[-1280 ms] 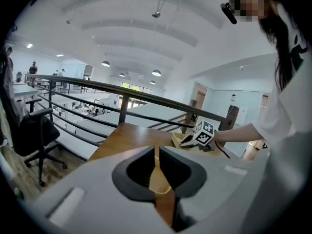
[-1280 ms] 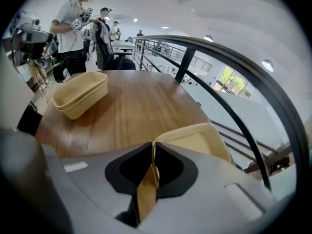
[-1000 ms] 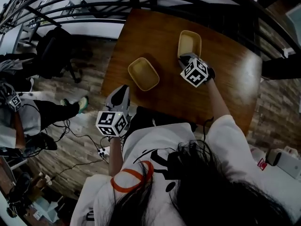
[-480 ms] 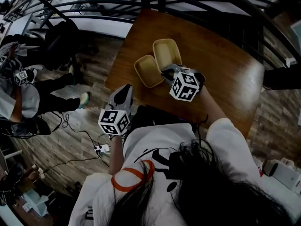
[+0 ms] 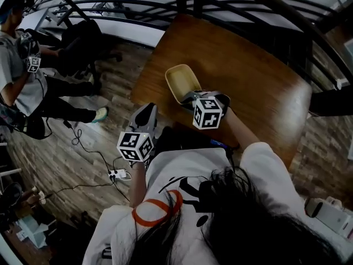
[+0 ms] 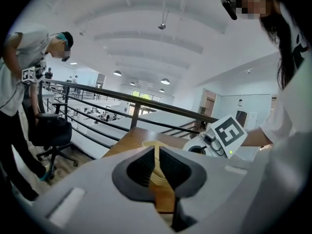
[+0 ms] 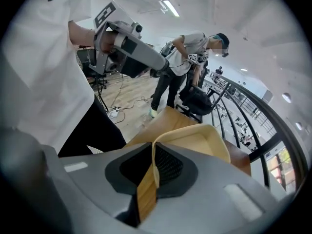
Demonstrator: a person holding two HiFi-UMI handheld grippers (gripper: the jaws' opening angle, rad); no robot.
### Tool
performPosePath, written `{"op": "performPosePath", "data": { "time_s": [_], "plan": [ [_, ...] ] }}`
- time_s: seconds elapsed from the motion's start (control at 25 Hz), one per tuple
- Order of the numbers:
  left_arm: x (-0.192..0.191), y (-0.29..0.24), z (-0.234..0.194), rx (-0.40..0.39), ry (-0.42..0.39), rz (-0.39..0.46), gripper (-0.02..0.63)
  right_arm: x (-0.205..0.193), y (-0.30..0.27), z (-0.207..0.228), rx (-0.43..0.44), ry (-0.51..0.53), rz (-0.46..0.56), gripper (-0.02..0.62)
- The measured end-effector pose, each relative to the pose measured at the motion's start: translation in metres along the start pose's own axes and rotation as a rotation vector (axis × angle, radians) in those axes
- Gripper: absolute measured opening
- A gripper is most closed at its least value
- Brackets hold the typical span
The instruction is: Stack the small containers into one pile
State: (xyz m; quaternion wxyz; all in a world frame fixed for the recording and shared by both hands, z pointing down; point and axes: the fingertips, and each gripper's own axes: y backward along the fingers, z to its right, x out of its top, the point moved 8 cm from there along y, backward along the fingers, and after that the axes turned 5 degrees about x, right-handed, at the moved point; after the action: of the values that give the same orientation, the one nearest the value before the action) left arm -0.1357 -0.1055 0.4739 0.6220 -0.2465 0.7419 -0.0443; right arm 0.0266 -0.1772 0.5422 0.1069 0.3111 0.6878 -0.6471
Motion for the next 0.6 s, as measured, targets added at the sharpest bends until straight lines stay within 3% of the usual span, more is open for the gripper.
{"op": "performPosePath", "data": {
  "time_s": [0.16,0.44,0.6],
  "plan": [
    [0.001,0.008,-0.007,0.02,0.011,0.015,0.003,0.004,-0.015,0.001,0.031,0.006,-0.028,0.048],
    [0.001,0.014,-0.013,0.032,0.018,0.025,0.004,0.004,-0.024,0.011,0.01,-0.06,-0.042,0.052],
    [0.002,0.016,-0.014,0.029,0.016,0.03,0.003,0.006,-0.019,0.014,-0.02,-0.094,-0.022,0.127]
  ]
}}
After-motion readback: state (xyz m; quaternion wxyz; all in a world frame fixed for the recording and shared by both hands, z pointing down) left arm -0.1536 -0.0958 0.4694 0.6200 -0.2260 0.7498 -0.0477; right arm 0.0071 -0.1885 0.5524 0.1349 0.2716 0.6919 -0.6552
